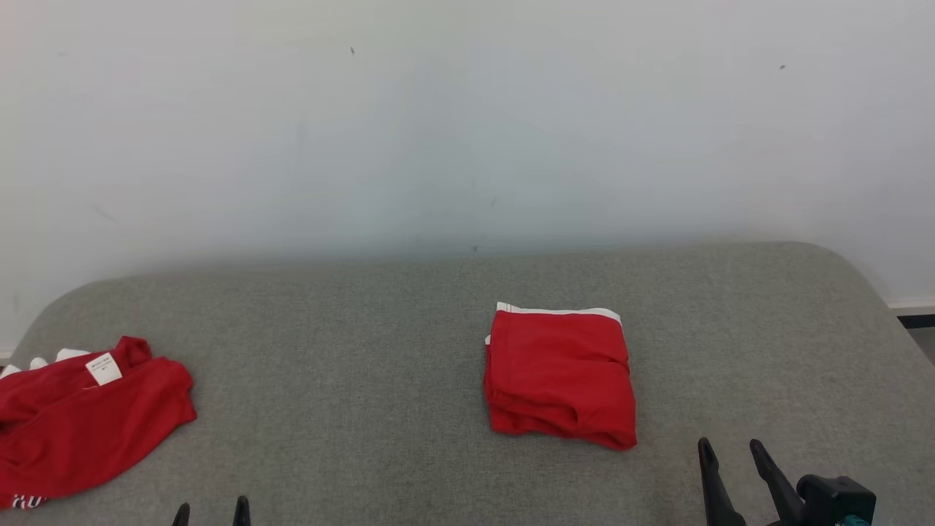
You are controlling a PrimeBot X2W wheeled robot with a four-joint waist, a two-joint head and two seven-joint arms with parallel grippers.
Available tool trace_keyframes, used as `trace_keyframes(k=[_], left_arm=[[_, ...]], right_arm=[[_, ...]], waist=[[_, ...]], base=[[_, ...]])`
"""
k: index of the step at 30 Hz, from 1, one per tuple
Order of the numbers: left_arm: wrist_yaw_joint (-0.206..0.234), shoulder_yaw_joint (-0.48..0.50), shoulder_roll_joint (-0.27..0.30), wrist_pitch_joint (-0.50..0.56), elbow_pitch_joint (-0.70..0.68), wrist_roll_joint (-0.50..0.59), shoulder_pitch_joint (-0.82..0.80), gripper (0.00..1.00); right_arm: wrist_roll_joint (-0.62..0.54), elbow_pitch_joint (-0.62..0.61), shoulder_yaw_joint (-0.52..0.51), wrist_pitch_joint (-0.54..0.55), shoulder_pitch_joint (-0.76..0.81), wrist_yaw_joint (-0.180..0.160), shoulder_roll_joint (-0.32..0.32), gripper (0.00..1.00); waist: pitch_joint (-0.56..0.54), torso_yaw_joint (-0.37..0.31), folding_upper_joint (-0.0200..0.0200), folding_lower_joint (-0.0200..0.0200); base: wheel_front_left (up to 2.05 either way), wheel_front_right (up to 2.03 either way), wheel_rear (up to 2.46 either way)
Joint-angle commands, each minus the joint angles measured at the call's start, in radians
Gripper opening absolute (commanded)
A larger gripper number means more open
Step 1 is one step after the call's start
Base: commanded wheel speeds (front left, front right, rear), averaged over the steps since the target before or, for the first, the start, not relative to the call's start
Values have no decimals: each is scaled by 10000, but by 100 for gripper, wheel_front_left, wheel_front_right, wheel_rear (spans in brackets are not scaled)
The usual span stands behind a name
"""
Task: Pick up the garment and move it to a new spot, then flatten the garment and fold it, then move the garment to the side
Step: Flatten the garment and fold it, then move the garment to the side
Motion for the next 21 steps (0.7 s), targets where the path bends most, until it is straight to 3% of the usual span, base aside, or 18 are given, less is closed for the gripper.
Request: trace_keyframes(k=[1,9,21], left_arm=[[-29,121,-99,-27,111,111,221,100],[-179,574,-455,-28,581,377,643,100],[-42,475,-349,178,852,343,358,100]], right_arm=[[-96,73,-2,-6,144,-17,-27,100],[-92,344,-100,51,82,-17,4,100],[-47,241,-174,312,39,-17,44,100]], waist=[[-59,-188,0,0],[-113,-190,0,0],[-129,6,0,0]], base=[[0,0,0],[0,0,0],[0,0,0]])
